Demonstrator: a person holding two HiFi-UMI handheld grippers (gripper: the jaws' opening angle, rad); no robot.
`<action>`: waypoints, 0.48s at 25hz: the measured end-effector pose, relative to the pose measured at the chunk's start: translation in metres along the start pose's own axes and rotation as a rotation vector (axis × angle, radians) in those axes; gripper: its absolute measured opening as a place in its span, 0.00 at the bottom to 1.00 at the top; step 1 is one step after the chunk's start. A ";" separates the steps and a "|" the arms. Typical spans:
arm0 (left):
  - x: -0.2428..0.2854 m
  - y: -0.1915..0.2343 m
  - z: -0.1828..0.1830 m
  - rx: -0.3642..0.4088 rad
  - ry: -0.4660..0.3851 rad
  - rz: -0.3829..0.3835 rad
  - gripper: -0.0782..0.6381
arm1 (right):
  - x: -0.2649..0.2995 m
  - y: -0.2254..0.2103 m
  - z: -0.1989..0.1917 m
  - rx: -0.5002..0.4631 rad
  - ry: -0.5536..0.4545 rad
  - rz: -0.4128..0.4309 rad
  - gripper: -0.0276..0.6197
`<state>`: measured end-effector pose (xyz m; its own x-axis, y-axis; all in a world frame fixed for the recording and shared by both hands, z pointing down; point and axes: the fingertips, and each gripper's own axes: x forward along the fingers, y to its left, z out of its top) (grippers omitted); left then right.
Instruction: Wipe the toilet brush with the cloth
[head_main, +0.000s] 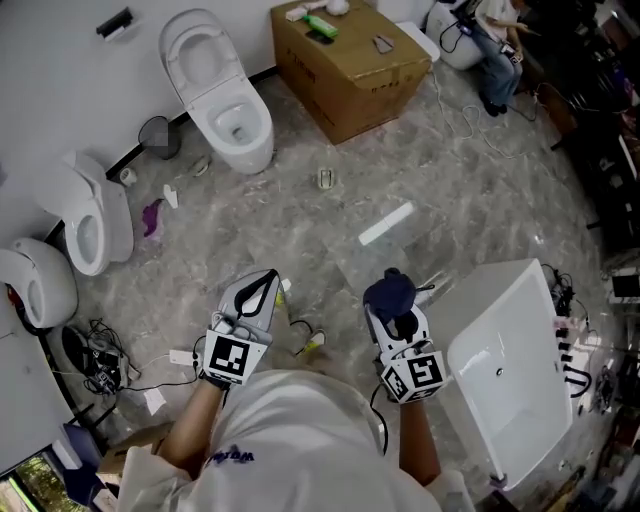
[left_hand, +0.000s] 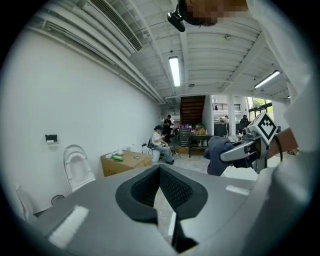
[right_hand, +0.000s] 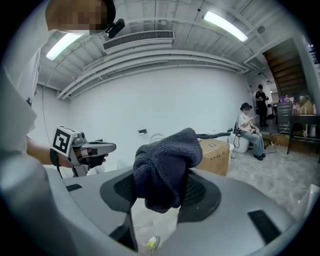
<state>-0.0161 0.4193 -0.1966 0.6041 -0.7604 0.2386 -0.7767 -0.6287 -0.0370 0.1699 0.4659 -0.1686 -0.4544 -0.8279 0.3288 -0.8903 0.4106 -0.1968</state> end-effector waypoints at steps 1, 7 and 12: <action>0.005 0.010 -0.002 -0.002 -0.003 -0.004 0.11 | 0.011 -0.001 0.001 -0.002 0.001 -0.009 0.36; 0.037 0.077 0.000 -0.030 -0.035 -0.037 0.11 | 0.080 -0.002 0.016 0.051 0.026 -0.067 0.37; 0.062 0.126 -0.008 -0.048 -0.027 -0.097 0.11 | 0.119 0.005 0.038 0.107 0.027 -0.102 0.37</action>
<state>-0.0775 0.2940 -0.1786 0.6808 -0.7009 0.2126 -0.7218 -0.6914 0.0317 0.1126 0.3544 -0.1655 -0.3638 -0.8518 0.3769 -0.9245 0.2806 -0.2581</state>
